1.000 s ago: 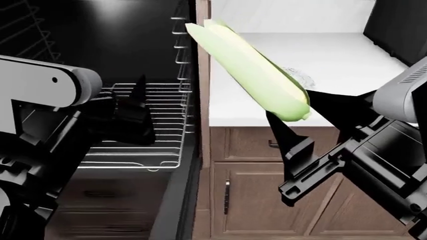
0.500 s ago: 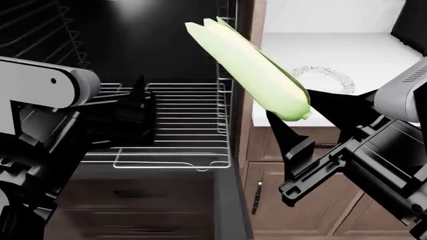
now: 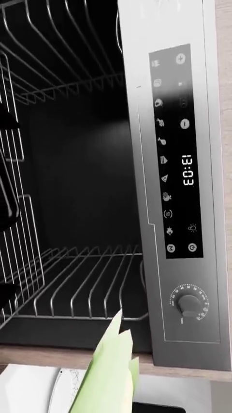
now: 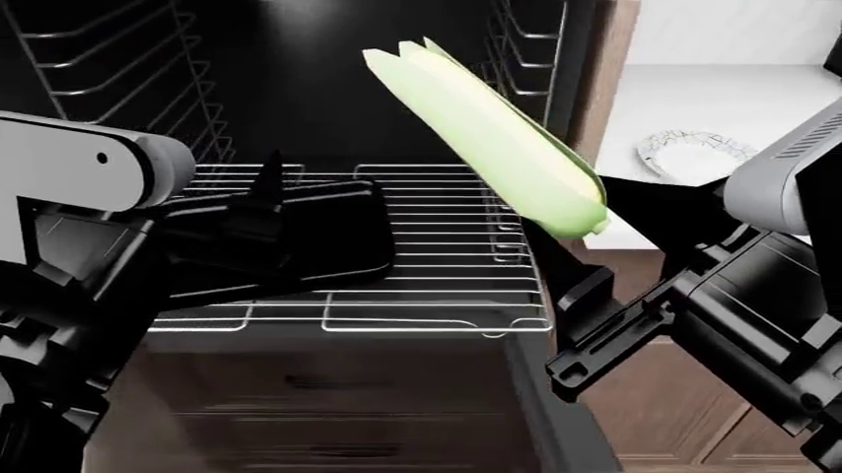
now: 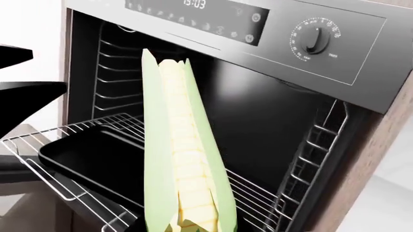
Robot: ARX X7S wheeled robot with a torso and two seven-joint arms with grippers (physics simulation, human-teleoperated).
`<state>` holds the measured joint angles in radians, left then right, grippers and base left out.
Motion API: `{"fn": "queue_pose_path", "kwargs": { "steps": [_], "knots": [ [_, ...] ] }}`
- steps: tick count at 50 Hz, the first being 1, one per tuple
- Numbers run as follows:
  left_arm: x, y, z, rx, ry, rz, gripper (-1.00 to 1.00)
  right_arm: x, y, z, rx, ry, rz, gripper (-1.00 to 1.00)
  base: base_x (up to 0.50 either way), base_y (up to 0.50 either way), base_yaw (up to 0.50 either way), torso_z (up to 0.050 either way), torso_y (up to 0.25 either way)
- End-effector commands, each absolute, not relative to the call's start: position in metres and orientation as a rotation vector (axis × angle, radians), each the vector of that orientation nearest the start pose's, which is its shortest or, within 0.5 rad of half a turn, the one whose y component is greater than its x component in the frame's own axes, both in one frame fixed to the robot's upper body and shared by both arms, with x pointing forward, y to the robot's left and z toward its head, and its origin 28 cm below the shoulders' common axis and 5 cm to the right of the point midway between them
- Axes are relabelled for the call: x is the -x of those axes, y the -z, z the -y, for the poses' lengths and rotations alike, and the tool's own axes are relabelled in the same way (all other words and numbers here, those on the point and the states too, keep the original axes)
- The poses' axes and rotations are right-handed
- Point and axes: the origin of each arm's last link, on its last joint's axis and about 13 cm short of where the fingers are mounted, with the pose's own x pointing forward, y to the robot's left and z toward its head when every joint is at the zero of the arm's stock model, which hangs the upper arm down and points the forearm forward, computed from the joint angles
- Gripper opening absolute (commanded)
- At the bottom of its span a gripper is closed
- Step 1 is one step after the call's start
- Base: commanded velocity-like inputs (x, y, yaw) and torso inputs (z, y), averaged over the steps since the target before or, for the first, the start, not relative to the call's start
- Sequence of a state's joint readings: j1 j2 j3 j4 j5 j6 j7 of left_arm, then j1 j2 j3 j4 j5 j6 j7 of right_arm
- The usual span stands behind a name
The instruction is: Place the corn on the rack of the oven.
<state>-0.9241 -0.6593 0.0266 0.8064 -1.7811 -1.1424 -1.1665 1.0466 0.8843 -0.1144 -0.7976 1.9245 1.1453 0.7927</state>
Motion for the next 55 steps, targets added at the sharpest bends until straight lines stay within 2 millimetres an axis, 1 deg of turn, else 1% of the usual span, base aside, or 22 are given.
{"fn": "queue_pose_path", "kwargs": {
  "steps": [1,27,36,44,47,50,54,55],
  "knots": [
    [-0.172,-0.281,-0.224,-0.08,0.166,0.131,1.0,-0.162,-0.296,0.138,0.274,-0.5,0.062,-1.0,0.0,0.36,0.0,0.0,0.0],
    [-0.176,-0.278,-0.226,-0.082,0.163,0.118,1.0,-0.166,-0.299,0.137,0.287,-0.501,0.043,-1.0,0.0,0.34,0.0,0.0,0.0],
    [-0.177,-0.277,-0.226,-0.083,0.16,0.119,1.0,-0.166,-0.297,0.138,0.282,-0.498,0.041,-1.0,0.0,0.32,0.0,0.0,0.0],
    [-0.179,-0.276,-0.225,-0.083,0.16,0.118,1.0,-0.169,-0.294,0.139,0.264,-0.496,0.036,-1.0,0.0,0.09,0.0,0.0,0.0],
    [-0.18,-0.275,-0.226,-0.082,0.158,0.116,1.0,-0.173,-0.293,0.138,0.264,-0.497,0.028,-1.0,0.0,0.0,0.0,0.0,0.0],
    [-0.181,-0.275,-0.226,-0.083,0.157,0.116,1.0,-0.186,-0.296,0.137,0.295,-0.497,-0.013,-1.0,0.0,0.0,0.0,0.0,0.0],
    [-0.183,-0.274,-0.227,-0.085,0.155,0.112,1.0,-0.207,-0.318,0.139,0.313,-0.478,-0.056,-1.0,0.0,0.0,0.0,0.0,0.0],
    [-0.184,-0.274,-0.227,-0.084,0.154,0.111,1.0,-0.212,-0.325,0.138,0.285,-0.493,-0.059,-1.0,0.0,0.0,0.0,0.0,0.0]
  ]
}}
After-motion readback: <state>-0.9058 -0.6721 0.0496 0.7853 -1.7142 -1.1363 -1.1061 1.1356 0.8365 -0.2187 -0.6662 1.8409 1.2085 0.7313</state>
